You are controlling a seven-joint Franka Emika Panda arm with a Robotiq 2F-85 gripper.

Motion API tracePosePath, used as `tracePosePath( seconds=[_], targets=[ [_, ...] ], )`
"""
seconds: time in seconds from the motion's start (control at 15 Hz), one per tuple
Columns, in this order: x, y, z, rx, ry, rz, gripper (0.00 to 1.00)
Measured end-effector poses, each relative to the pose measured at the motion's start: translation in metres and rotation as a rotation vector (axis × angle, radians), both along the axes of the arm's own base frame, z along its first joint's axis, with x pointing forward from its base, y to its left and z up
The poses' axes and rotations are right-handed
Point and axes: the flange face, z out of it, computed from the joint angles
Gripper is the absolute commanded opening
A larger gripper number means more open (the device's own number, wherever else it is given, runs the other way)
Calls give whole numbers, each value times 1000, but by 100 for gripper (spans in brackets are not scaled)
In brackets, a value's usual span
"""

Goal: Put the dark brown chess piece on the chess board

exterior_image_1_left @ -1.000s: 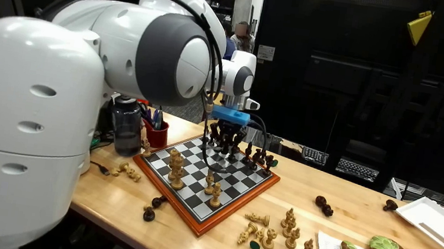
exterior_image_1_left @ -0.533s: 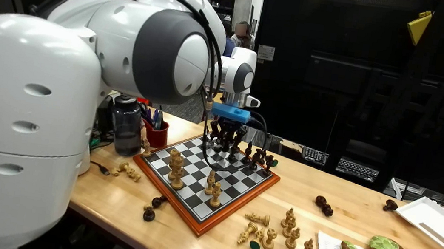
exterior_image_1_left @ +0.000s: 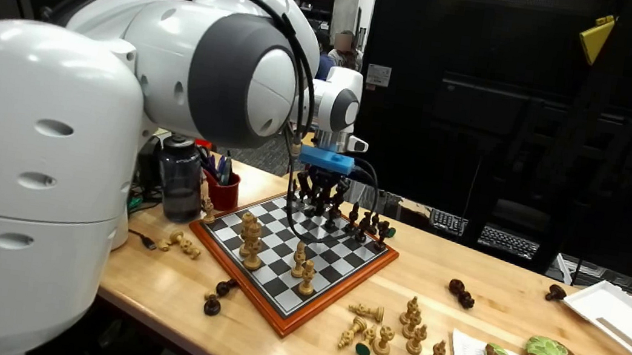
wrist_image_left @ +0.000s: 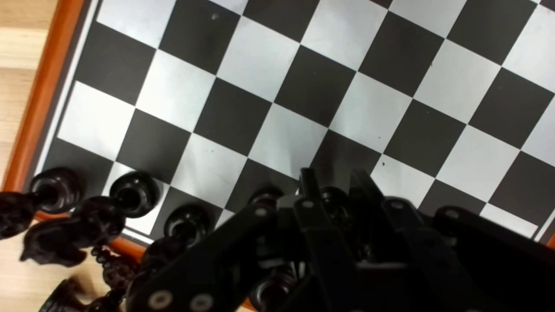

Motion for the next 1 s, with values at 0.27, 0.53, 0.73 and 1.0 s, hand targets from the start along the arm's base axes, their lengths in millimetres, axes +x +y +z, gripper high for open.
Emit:
tracePosePath(
  seconds=[0.27, 0.53, 0.73, 1.0],
  targets=[
    [2, 4, 6, -11, -6, 11, 6],
    [4, 4, 12, -22, -12, 18, 6],
    [4, 3, 12, -22, -7, 16, 6],
    [3, -5, 14, -26, 1, 3, 6]
  ],
)
